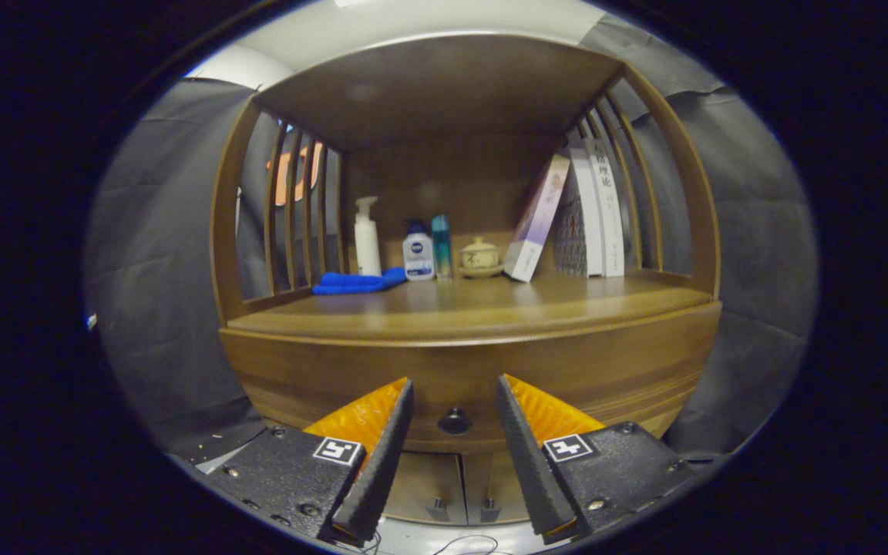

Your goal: Pull open the drawer, take out the items inside it, and place them on the countertop above the cabinet.

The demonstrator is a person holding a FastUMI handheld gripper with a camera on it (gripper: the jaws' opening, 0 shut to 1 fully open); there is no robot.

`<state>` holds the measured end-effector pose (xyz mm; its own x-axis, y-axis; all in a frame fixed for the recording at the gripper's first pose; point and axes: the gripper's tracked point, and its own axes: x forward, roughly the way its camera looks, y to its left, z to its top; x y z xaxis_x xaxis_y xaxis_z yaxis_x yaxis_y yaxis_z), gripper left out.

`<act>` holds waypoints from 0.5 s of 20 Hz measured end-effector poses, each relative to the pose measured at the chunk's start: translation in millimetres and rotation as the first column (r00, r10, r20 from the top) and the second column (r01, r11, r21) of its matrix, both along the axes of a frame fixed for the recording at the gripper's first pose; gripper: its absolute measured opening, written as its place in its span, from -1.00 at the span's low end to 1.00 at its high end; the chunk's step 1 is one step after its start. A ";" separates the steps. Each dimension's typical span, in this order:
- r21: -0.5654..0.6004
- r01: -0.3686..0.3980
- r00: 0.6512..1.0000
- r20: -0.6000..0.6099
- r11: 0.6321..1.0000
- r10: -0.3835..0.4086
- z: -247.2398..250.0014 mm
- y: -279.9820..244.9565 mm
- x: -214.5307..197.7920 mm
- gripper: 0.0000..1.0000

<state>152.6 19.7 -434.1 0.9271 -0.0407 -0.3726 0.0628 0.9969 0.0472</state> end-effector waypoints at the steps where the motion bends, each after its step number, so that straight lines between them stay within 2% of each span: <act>1: 0.000 0.000 1.000 -0.014 1.000 0.000 -6.2 1.0 0.1 0.42; 7: 0.028 -0.003 0.999 -0.038 1.000 0.004 -29.3 5.0 10.1 0.06; 10: -0.011 0.025 0.999 -0.039 1.000 -0.026 -32.5 -0.5 7.6 -0.14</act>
